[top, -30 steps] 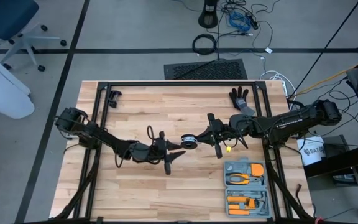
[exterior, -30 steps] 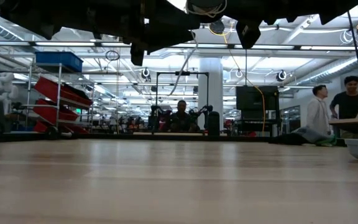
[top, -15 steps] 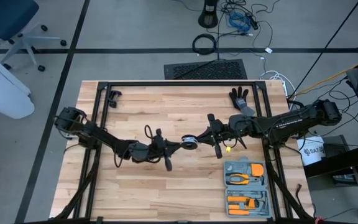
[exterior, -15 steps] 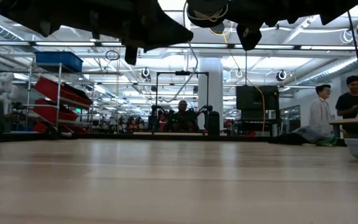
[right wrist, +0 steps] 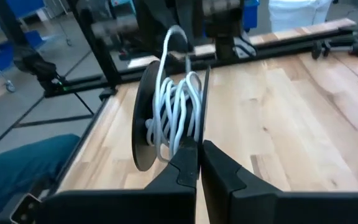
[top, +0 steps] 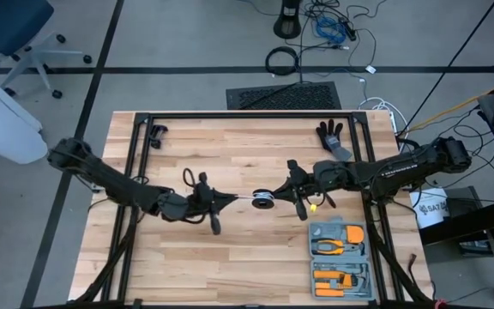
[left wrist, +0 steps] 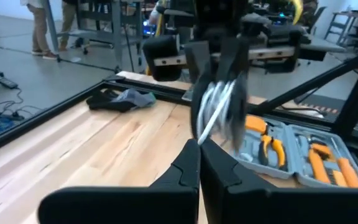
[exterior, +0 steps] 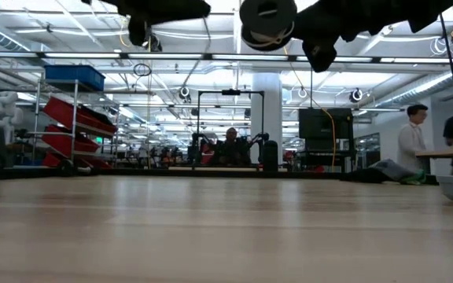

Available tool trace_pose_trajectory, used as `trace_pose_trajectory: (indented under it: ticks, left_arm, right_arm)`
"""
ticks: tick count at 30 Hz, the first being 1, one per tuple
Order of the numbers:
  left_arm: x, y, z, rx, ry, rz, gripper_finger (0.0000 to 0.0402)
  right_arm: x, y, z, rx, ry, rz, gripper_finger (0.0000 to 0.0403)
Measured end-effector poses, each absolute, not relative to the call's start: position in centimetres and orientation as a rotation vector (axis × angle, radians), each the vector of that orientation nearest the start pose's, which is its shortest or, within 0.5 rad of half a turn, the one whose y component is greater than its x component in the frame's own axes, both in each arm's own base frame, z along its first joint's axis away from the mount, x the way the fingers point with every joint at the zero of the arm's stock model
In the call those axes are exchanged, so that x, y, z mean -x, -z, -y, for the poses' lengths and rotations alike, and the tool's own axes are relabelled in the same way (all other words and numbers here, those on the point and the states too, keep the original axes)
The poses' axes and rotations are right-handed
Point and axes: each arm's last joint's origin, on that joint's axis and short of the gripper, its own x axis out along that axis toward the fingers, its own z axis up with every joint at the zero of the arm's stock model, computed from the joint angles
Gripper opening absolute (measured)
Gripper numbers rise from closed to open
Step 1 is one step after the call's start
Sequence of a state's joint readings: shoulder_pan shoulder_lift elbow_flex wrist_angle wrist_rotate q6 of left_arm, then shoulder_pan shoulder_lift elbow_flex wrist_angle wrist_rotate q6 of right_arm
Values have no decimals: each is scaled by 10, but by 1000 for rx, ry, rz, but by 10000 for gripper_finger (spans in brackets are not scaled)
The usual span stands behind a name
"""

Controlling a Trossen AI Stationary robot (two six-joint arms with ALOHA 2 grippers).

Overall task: Coil cords
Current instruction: Uncoil the white cable wire from the spool

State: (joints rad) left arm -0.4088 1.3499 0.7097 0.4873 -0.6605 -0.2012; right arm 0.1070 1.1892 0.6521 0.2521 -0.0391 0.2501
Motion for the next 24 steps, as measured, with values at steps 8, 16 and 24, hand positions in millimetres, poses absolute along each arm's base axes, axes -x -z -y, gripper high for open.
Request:
trace_pose_trajectory:
  ticks: [8,16,24]
  left_arm:
    - [-253,-268,100,155,-212,-58,1]
    - [-264,-265,100,200,-157,-9,1]
    - [-284,-248,98,252,-83,0,1]
  right_arm:
    - [-253,-244,-25,-222,-8,-322,0]
    - [-256,-241,-24,-212,130,-309,0]
    - [-267,-233,-25,-205,190,-284,0]
